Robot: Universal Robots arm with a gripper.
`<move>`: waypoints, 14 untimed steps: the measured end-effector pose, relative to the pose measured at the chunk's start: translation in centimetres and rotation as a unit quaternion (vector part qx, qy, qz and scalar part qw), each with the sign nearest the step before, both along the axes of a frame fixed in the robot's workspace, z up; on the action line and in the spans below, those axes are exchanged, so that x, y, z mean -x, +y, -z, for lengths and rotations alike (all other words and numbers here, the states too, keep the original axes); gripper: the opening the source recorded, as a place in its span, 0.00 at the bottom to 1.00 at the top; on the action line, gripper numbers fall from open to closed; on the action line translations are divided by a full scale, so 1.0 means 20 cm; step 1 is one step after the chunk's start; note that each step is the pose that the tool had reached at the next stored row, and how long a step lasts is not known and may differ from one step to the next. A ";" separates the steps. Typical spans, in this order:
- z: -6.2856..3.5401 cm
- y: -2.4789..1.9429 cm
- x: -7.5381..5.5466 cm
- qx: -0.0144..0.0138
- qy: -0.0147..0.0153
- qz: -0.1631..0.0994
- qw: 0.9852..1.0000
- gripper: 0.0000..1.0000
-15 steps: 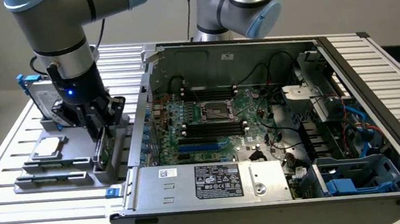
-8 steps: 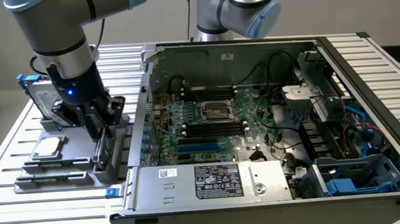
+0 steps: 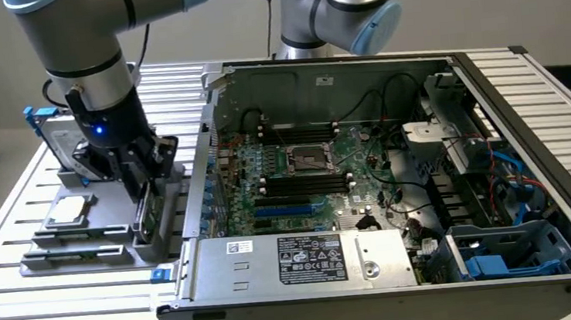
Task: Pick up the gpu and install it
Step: 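Pick up the gpu and move the gpu toward the slot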
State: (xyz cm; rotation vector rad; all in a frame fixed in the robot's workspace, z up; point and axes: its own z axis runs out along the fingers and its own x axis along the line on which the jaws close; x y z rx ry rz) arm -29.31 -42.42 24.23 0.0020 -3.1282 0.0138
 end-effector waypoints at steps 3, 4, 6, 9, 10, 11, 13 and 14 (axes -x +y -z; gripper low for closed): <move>-0.001 0.000 0.00 0.000 0.000 0.000 1.000 0.40; -0.002 0.000 0.00 0.000 0.000 0.000 1.000 0.40; -0.002 0.000 0.00 0.000 0.000 0.000 1.000 0.34; -0.002 0.000 0.00 0.000 0.000 0.000 1.000 0.27; -0.002 0.000 0.00 0.000 0.000 0.000 1.000 0.27; -0.002 0.000 0.00 0.000 0.000 0.000 1.000 0.27; -0.002 0.000 0.00 0.000 0.000 0.000 1.000 0.27; -0.002 0.000 0.00 0.000 0.000 0.000 1.000 0.27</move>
